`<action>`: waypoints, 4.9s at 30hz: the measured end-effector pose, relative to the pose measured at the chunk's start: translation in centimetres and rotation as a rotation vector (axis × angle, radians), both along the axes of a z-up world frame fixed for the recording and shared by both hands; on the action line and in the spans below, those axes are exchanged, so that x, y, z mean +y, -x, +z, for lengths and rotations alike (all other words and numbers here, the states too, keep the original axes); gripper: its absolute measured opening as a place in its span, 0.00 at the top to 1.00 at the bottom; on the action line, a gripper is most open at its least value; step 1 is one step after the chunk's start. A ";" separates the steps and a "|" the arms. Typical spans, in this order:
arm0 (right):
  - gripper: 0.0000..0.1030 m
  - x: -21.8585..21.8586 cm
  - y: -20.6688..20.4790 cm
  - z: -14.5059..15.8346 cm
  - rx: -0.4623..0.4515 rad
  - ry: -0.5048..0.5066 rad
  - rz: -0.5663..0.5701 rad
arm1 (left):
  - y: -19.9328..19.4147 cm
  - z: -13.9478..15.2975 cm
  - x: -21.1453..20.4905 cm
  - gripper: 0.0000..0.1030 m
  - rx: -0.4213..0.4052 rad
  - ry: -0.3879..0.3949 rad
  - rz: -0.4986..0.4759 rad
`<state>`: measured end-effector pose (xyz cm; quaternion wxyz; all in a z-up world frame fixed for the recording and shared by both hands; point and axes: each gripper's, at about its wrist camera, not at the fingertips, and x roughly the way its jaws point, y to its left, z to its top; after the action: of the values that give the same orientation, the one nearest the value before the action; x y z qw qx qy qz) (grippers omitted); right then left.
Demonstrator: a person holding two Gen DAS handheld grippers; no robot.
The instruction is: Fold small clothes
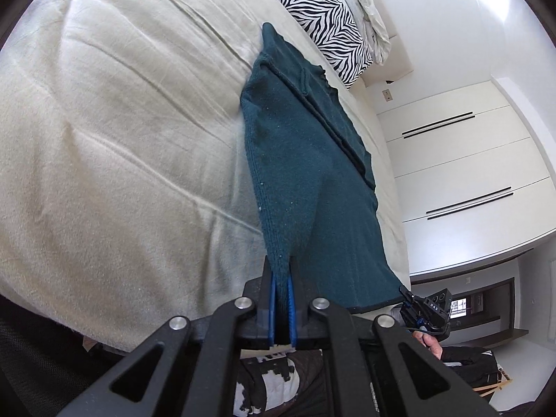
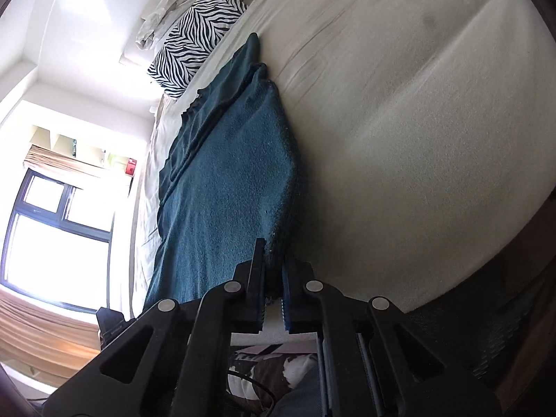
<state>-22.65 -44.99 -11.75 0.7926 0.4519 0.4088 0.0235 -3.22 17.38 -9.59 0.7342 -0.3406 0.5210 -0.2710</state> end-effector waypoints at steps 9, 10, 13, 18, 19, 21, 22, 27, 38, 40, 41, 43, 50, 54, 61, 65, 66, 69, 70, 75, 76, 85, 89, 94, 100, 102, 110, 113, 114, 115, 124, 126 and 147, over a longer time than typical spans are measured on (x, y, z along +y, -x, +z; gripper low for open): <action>0.94 0.1 -2.3 2.0 -0.086 -0.060 0.002 | -1.1 1.0 -0.6 0.93 0.019 0.152 0.026; 0.94 -0.1 -2.7 2.3 -0.098 -0.066 -0.003 | -1.4 1.3 -0.6 0.93 0.015 0.168 0.030; 0.94 -0.7 -3.9 3.4 -0.147 -0.091 -0.021 | -2.7 2.3 -0.5 0.93 -0.002 0.224 0.043; 0.94 -2.0 -7.3 5.5 -0.215 -0.108 -0.052 | -5.9 4.1 -0.4 0.93 -0.035 0.307 0.073; 0.94 -2.2 -8.1 5.8 -0.224 -0.107 -0.056 | -6.7 4.4 -0.3 0.93 -0.040 0.323 0.079; 0.94 -2.7 -10.0 6.5 -0.239 -0.109 -0.065 | -8.3 4.8 -0.3 0.93 -0.052 0.340 0.092; 0.94 -3.0 -11.0 6.7 -0.246 -0.112 -0.071 | -9.2 5.0 -0.2 0.93 -0.056 0.348 0.100; 0.94 -4.4 -16.5 7.3 -0.261 -0.113 -0.112 | -14.0 5.5 0.1 0.93 -0.069 0.383 0.147; 0.94 -6.4 -30.5 7.1 -0.237 -0.042 -0.143 | -26.5 3.6 -1.8 0.93 -0.012 0.389 0.190; 0.94 -6.9 -32.8 6.4 -0.222 -0.040 -0.157 | -28.4 3.0 -2.2 0.93 0.001 0.380 0.199; 0.94 -7.0 -33.8 5.9 -0.213 -0.037 -0.166 | -29.4 2.7 -2.3 0.93 0.003 0.371 0.199; 0.94 -7.3 -36.0 4.9 -0.192 -0.028 -0.178 | -31.3 2.0 -2.7 0.93 0.016 0.364 0.203; 0.91 -8.7 -43.0 -1.0 -0.060 -0.027 -0.214 | -36.1 -1.2 -4.0 0.67 0.065 0.297 0.230; 0.73 -9.2 -44.5 -3.2 -0.037 0.009 -0.257 | -36.5 -2.6 -3.6 0.35 0.075 0.260 0.273; 0.42 -8.2 -42.5 -2.6 -0.045 0.085 -0.196 | -32.8 -1.0 -4.0 0.35 -0.010 0.139 0.199; 0.42 -6.3 -38.9 -0.9 -0.053 0.188 -0.135 | -29.1 0.3 -4.7 0.35 -0.094 0.039 0.165; 0.42 -5.8 -38.1 -0.7 -0.051 0.211 -0.118 | -28.3 0.4 -4.9 0.35 -0.110 0.019 0.157; 0.42 -3.8 -35.8 0.0 -0.044 0.303 -0.066 | -26.3 0.2 -5.5 0.35 -0.137 -0.055 0.135; 0.42 -3.2 -35.3 0.1 -0.046 0.328 -0.049 | -25.8 0.0 -5.6 0.35 -0.138 -0.078 0.133; 0.42 -0.6 -32.1 0.0 -0.037 0.408 0.020 | -23.6 -0.5 -5.9 0.36 -0.173 -0.175 0.120; 0.42 -0.2 -31.7 0.0 -0.037 0.423 0.027 | -23.3 -0.5 -6.0 0.37 -0.182 -0.187 0.114; 0.44 0.3 -30.3 -0.2 -0.023 0.467 0.027 | -22.8 -1.0 -5.9 0.56 -0.197 -0.244 0.112; 0.48 -0.1 -30.4 0.4 -0.029 0.491 0.013 | -23.2 -1.4 -6.3 0.56 -0.186 -0.268 0.113; 0.54 -0.1 -30.6 0.1 -0.006 0.513 0.035 | -22.9 -1.1 -6.8 0.56 -0.205 -0.302 0.100; 0.70 0.5 -30.9 -0.5 0.031 0.568 0.062 | -22.7 -1.3 -7.5 0.79 -0.215 -0.355 0.082; 0.74 0.4 -31.0 -0.7 0.047 0.576 0.063 | -22.7 -1.4 -7.5 0.83 -0.219 -0.363 0.079; 0.76 -0.4 -31.1 -1.6 0.089 0.541 0.042 | -22.5 -1.4 -7.4 0.85 -0.223 -0.378 0.079; 0.92 0.1 -30.9 -1.1 0.079 0.582 0.043 | -22.4 -1.2 -7.4 0.87 -0.233 -0.387 0.080; 0.93 0.2 -30.7 -0.9 0.069 0.584 0.036 | -22.4 -1.1 -7.4 0.89 -0.236 -0.390 0.081; 0.94 0.2 -30.5 -0.6 0.061 0.586 0.031 | -22.4 -1.1 -7.4 0.89 -0.238 -0.392 0.081; 0.95 0.1 -28.6 0.0 0.046 0.554 -0.001 | -22.1 -1.2 -7.2 0.93 -0.240 -0.407 0.063; 0.95 -0.3 -28.5 -0.8 0.059 0.534 -0.006 | -22.0 -1.4 -7.1 0.93 -0.237 -0.406 0.061; 0.92 -0.8 -28.5 -3.1 0.076 0.489 -0.014 | -21.6 -2.3 -5.9 0.87 -0.221 -0.357 0.079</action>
<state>5.85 -45.75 -14.81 0.8626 0.2501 0.4285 -0.0987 18.42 11.52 -11.84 0.8457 -0.1933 0.4632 -0.1812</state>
